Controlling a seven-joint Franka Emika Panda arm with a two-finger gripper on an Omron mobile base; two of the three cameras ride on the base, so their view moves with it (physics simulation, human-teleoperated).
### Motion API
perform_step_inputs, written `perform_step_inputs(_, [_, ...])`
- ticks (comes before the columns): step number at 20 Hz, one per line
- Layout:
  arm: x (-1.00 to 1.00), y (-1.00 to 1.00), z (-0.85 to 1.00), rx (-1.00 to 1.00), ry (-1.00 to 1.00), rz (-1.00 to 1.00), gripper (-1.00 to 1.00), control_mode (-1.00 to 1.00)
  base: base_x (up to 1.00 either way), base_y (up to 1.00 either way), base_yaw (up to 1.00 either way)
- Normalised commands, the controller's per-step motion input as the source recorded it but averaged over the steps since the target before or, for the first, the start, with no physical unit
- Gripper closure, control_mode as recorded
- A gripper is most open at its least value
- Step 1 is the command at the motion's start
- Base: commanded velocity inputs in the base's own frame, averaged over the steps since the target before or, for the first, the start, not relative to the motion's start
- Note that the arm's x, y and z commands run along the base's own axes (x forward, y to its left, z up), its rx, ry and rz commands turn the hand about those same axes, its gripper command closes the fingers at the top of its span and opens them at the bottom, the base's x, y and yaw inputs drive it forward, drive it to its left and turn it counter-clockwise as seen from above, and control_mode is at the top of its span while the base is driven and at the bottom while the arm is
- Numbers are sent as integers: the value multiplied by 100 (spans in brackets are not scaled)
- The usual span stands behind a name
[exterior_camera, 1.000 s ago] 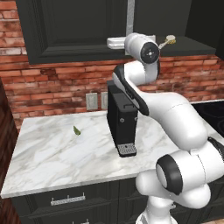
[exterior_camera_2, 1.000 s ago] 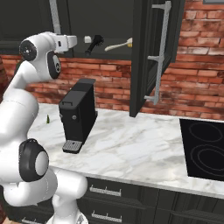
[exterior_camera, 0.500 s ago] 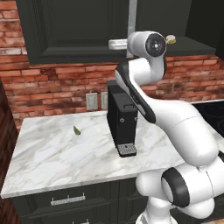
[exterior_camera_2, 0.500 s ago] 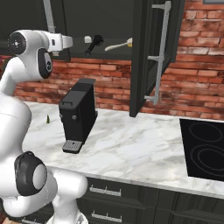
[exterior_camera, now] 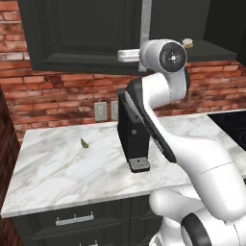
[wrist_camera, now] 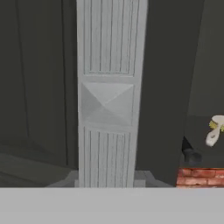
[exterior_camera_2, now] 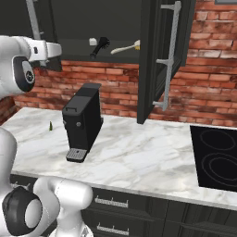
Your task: Pick the dish brush and dish brush from the cabinet and place them on the counter.
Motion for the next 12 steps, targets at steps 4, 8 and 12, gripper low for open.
perform_step_inputs(4, [-79, 31, -6, -1, 0, -9, 100, -100, 0, 0, 0])
perform_step_inputs(8, [-64, 33, -8, -3, 1, -11, 100, -100, 0, 0, 0])
perform_step_inputs(12, [-51, 35, -14, -4, 4, -13, 100, -100, 0, 0, 0])
